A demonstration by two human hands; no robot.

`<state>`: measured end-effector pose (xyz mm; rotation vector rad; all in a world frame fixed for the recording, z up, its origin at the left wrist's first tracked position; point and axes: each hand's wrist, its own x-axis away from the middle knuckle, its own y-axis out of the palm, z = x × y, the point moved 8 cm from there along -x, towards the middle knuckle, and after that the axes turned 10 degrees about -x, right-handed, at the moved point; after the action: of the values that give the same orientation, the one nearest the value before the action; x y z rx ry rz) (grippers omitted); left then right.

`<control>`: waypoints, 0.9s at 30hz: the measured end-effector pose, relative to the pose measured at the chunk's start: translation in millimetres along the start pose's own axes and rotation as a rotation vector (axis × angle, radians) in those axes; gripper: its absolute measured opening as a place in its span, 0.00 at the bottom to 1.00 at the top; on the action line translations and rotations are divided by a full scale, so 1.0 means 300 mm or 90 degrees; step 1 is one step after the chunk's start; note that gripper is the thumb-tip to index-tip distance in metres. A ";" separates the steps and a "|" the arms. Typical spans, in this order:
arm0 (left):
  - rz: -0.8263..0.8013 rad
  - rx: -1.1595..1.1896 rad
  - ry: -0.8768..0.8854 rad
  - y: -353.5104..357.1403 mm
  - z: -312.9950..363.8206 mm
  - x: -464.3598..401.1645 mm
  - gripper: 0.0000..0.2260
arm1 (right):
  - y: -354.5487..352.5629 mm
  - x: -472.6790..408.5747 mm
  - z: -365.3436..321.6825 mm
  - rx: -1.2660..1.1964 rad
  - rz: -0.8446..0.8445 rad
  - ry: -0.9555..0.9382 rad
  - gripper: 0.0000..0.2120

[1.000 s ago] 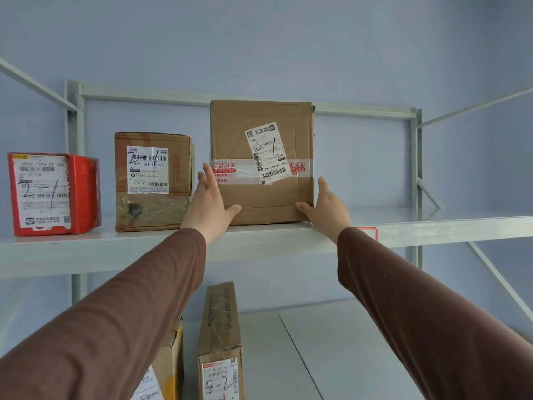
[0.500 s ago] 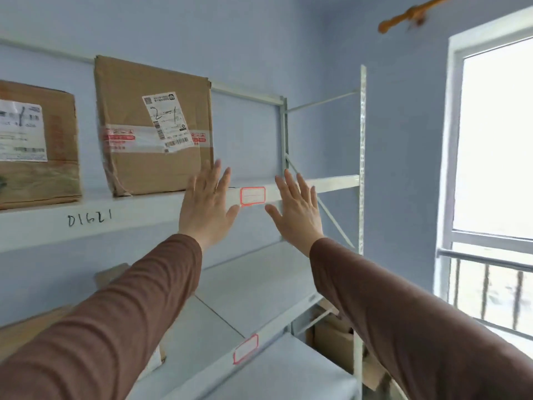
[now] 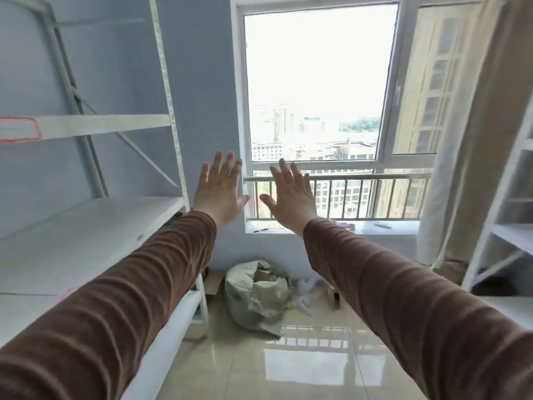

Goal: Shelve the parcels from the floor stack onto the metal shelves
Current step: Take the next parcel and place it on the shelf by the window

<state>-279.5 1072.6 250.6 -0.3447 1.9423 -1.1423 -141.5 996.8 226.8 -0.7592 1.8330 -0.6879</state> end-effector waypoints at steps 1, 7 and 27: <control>-0.001 0.015 0.028 0.006 0.107 -0.008 0.37 | -0.046 0.049 0.075 0.018 0.002 0.023 0.35; -0.023 0.109 0.184 0.002 0.765 0.035 0.38 | -0.347 0.415 0.526 0.103 0.015 0.186 0.36; -0.155 0.364 0.574 -0.401 2.698 1.159 0.36 | -1.324 2.227 1.309 0.250 0.021 0.619 0.35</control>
<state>112.1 322.9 -23.4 0.3173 2.1873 -2.2062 94.9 189.2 2.3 -0.0992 2.4181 -1.5164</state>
